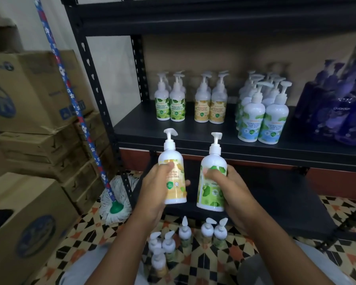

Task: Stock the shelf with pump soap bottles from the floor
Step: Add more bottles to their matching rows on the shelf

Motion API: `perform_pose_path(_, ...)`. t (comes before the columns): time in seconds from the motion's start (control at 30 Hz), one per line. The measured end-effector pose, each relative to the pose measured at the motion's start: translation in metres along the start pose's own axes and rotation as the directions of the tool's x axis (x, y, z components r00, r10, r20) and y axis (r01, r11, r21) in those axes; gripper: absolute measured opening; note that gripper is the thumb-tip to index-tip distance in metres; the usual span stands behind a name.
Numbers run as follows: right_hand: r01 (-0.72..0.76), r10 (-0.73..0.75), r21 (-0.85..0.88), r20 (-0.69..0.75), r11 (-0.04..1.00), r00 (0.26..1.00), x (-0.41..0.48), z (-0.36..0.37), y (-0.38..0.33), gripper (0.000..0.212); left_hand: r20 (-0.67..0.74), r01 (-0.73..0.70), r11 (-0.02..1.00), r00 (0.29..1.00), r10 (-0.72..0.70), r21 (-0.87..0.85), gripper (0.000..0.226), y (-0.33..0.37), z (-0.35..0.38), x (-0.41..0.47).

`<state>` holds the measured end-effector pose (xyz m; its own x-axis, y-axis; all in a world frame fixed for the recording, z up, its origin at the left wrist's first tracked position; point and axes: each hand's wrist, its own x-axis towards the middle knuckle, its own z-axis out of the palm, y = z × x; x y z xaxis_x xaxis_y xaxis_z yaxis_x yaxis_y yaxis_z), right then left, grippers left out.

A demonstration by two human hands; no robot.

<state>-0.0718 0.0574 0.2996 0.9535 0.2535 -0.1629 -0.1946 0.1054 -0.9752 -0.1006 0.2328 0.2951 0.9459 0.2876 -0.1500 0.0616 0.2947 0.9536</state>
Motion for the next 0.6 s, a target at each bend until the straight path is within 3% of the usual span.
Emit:
perform_pose_path(0.1, 0.062, -0.058, -0.082, 0.047, 0.995, 0.997, -0.002, -0.001, 0.002, 0.059, 0.033, 0.038, 0.992, 0.999, -0.034, -0.123, 0.034, 0.012, 0.0, 0.001)
perform_pose_path(0.3, 0.244, -0.241, -0.252, 0.04, 0.936, 0.97, 0.009, 0.012, -0.004, 0.07, -0.021, -0.167, 0.983, 0.986, 0.166, -0.073, 0.05, 0.048, -0.01, 0.037)
perform_pose_path(0.47, 0.36, -0.366, -0.348, 0.051, 0.866, 0.929, 0.042, 0.034, -0.017, 0.083, -0.035, -0.217, 0.973, 0.976, 0.214, -0.082, 0.031, 0.058, -0.036, 0.067)
perform_pose_path(0.6, 0.435, -0.466, -0.39, 0.019, 0.811, 0.885, 0.088, 0.068, -0.035, 0.08, -0.049, -0.232, 0.967, 0.973, 0.228, -0.108, 0.027, 0.075, -0.056, 0.091)
